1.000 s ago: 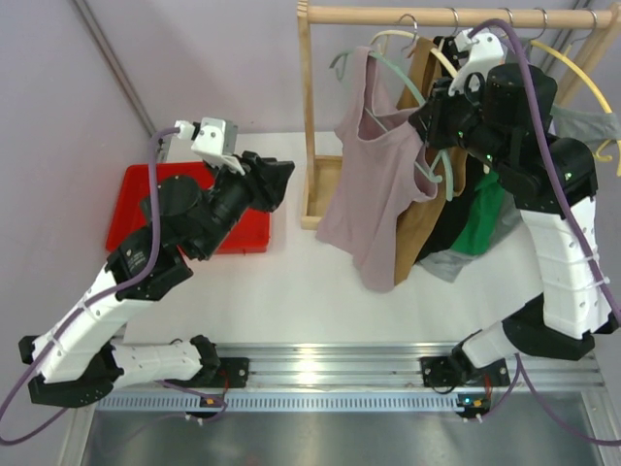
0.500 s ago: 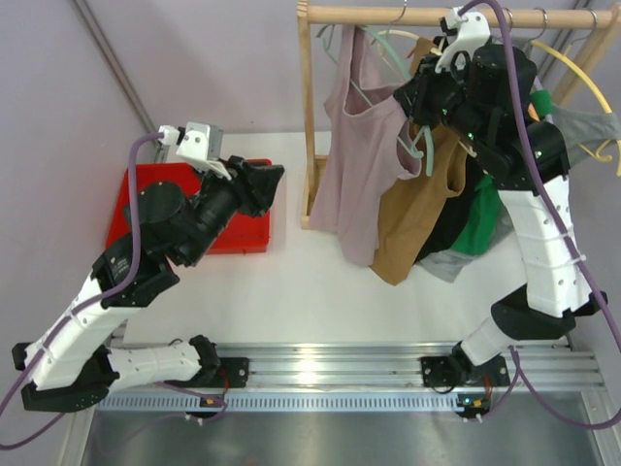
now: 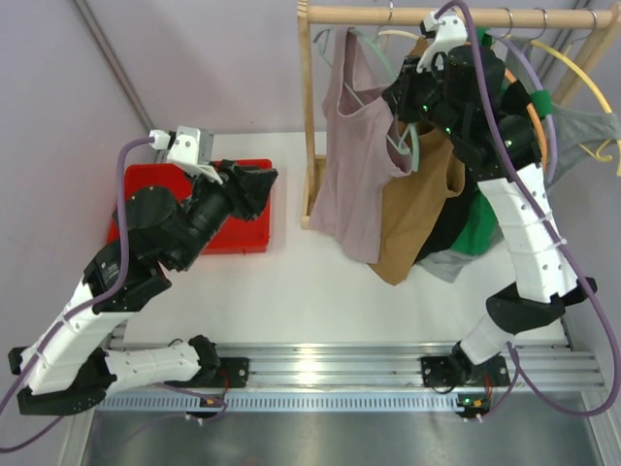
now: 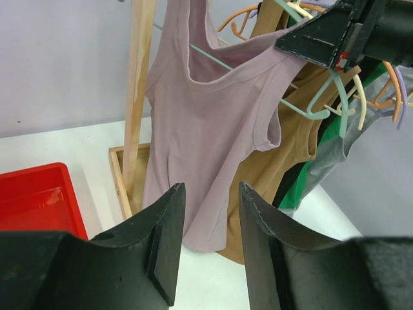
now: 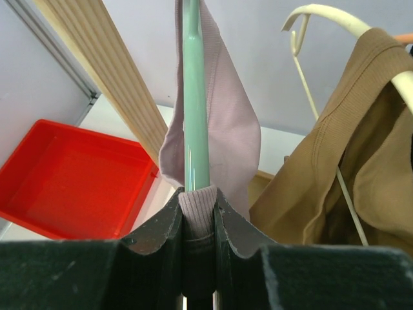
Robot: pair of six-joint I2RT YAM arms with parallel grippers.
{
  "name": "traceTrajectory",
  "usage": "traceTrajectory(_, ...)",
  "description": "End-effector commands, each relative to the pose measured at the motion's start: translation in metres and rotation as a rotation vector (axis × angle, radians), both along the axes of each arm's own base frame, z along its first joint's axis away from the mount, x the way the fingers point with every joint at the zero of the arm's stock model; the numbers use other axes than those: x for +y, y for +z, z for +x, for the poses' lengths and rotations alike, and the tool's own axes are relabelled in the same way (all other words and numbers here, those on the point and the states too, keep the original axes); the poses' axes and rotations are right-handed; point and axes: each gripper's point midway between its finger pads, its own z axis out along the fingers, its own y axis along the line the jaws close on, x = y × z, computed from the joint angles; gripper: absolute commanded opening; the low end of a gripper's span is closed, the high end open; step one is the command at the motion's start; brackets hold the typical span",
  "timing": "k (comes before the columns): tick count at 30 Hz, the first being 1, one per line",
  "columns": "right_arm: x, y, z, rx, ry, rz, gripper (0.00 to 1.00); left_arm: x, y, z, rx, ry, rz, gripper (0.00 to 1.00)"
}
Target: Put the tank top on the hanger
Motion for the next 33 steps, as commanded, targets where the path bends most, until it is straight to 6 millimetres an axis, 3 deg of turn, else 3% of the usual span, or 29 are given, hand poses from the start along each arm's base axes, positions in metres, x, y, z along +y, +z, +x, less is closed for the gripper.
traceTrajectory(1, -0.008, 0.043, 0.0, -0.141, -0.022, 0.086, 0.0, 0.002, -0.002, 0.0, 0.005, 0.008, -0.006, 0.44)
traceTrajectory(12, -0.014, 0.037, -0.005, -0.135, -0.034, 0.073, 0.01, 0.0, -0.007, 0.001, 0.014, 0.008, -0.005, 0.44)
traceTrajectory(21, -0.017, 0.034, -0.015, -0.127, -0.024, 0.076, 0.31, -0.004, -0.012, 0.003, 0.021, 0.002, 0.001, 0.43)
traceTrajectory(26, -0.019, 0.04, -0.028, -0.132, 0.0, 0.095, 0.6, -0.007, -0.014, 0.003, 0.024, -0.004, 0.007, 0.43)
traceTrajectory(29, -0.023, 0.044, -0.041, -0.132, 0.01, 0.106, 0.7, -0.009, -0.017, 0.004, 0.029, -0.008, 0.007, 0.43)
traceTrajectory(32, -0.023, 0.054, -0.065, -0.141, 0.07, 0.145, 0.76, -0.011, -0.02, 0.004, 0.034, -0.012, 0.007, 0.43)
traceTrajectory(33, -0.02, 0.061, -0.081, -0.151, 0.129, 0.164, 0.78, -0.01, -0.021, 0.004, 0.035, -0.012, 0.007, 0.43)
